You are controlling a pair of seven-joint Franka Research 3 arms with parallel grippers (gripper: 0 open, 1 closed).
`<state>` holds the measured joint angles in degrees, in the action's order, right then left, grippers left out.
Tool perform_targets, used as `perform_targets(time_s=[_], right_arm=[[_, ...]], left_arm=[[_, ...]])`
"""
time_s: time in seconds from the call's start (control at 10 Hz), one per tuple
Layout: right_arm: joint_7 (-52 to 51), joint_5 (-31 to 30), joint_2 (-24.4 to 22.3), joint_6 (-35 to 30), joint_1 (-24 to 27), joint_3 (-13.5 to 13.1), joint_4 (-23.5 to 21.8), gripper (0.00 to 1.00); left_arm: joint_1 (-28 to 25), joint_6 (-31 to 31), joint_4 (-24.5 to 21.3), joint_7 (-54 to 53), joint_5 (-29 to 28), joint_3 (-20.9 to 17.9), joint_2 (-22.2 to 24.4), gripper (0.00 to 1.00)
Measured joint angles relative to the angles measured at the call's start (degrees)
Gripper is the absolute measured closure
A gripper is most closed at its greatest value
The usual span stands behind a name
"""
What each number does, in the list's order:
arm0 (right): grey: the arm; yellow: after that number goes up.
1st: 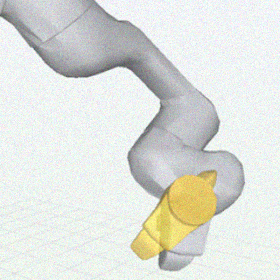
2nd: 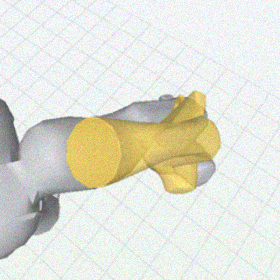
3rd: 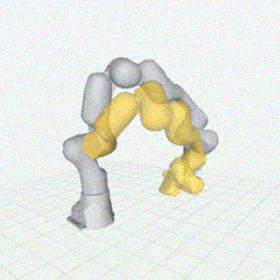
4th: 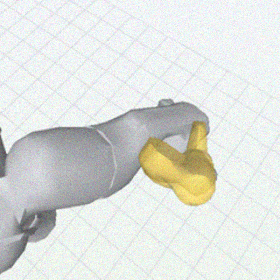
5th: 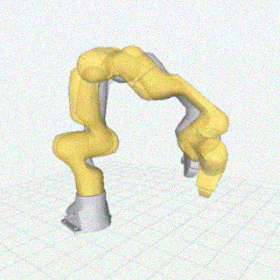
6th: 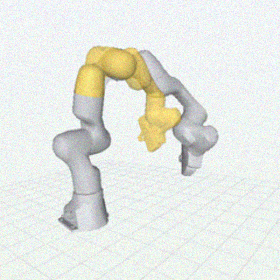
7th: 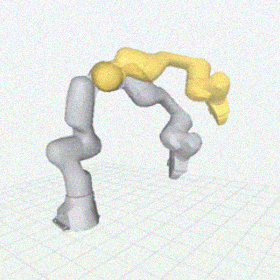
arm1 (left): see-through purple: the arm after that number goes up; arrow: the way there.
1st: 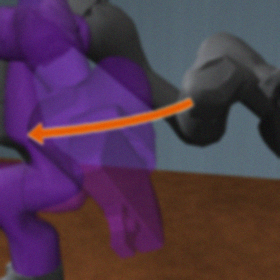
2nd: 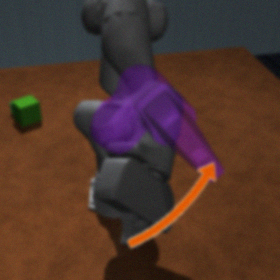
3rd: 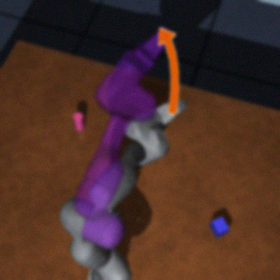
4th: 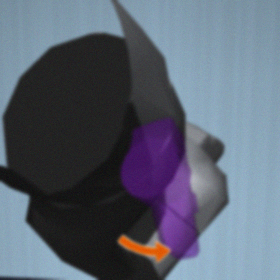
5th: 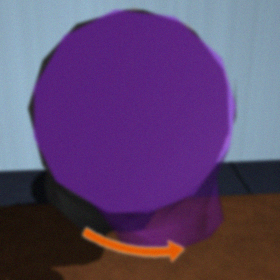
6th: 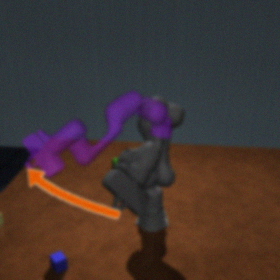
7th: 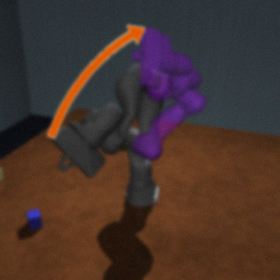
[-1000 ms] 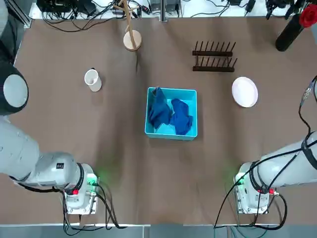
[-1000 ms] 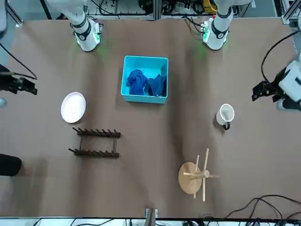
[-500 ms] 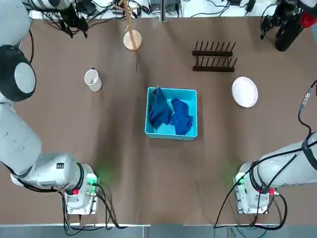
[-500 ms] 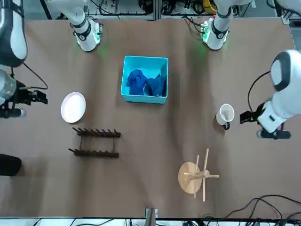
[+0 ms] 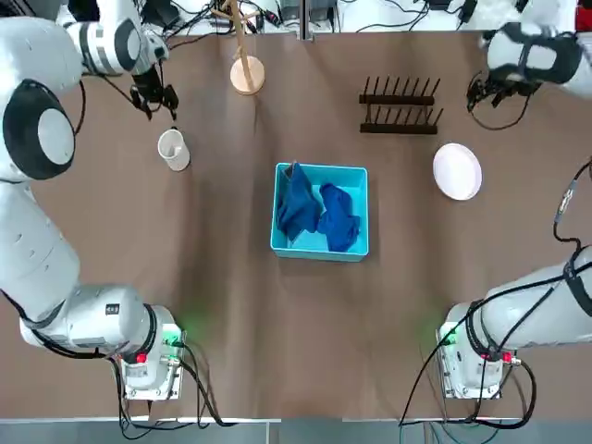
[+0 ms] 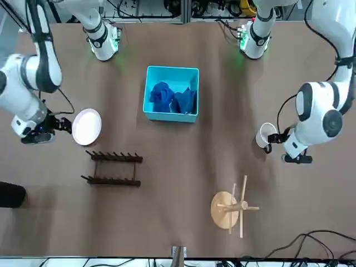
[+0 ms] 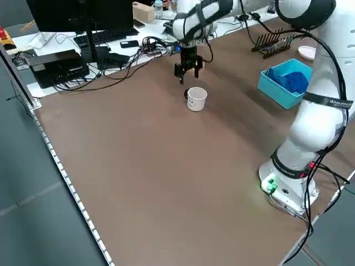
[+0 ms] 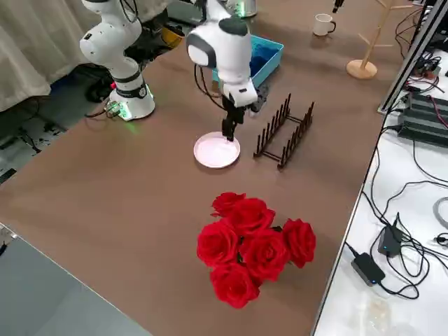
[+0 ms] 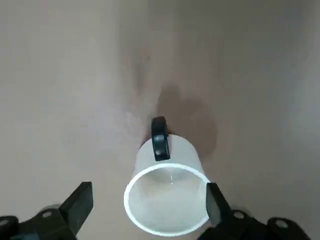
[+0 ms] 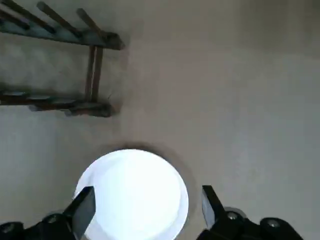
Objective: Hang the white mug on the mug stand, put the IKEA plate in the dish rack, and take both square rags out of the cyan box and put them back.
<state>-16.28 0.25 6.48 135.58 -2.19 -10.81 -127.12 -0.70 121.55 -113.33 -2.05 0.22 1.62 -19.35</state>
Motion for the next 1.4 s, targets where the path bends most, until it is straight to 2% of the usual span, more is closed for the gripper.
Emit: perform_targets(time_s=[0.2, 0.4, 0.5, 1.0, 1.2, 1.3, 1.4], right_arm=[[-3.42, 0.0, 4.05, 3.93, 1.98, -0.07, -0.46, 0.06], [-6.63, 0.0, 6.42, 4.48, 3.09, -0.06, -0.62, 0.08], [-8.33, 0.0, 6.95, 4.48, 3.46, -0.07, -1.18, 0.09], [-14.55, 0.0, 11.93, 6.21, 3.93, -0.03, -2.82, 0.09], [-15.85, 0.0, 14.11, 7.64, 4.35, -0.04, -2.83, 0.11], [-15.93, 0.0, 14.72, 8.53, 4.52, -0.05, -2.82, 0.22], [-15.98, 0.0, 15.19, 9.15, 4.82, -0.06, -2.82, 0.25]], left_arm=[[-0.01, 1.11, -2.53, -0.99, 0.0, -0.17, -1.16, 0.03], [-0.02, 4.59, -3.09, -1.33, 0.0, -0.37, -3.76, 0.06], [-0.03, 5.37, -3.08, -1.34, 0.0, -0.52, -4.82, 0.15], [0.0, 5.86, -1.58, -1.57, 0.0, -0.94, -5.01, 0.95], [0.08, 6.56, 1.94, -1.65, -0.01, -0.92, -4.84, 0.95], [0.3, 6.65, 4.79, -1.67, -0.02, -0.87, -4.64, 0.95], [0.51, 6.68, 7.88, -1.68, -0.03, -0.77, -4.35, 0.95]])
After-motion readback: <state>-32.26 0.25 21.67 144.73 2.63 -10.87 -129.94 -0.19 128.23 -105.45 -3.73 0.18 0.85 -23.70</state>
